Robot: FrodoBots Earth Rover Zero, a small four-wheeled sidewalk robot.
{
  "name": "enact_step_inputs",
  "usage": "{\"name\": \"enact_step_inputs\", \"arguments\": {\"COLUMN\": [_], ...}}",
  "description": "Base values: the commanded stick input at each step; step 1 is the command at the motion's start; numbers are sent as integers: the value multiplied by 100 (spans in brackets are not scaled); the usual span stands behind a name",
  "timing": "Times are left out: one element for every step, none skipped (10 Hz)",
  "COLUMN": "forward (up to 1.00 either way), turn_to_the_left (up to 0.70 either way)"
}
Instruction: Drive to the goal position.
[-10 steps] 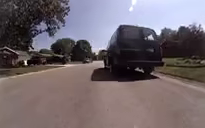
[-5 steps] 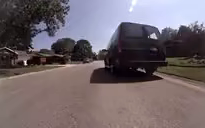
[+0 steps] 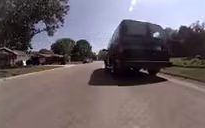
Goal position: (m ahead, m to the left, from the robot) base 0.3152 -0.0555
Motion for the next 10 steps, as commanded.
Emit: {"name": "enact_step_inputs", "arguments": {"forward": [50, 50, 50, 50, 50, 50, 50, 50, 50, 50], "turn_to_the_left": [19, 29, 40, 50, 43, 36, 28, 21, 14, 7]}}
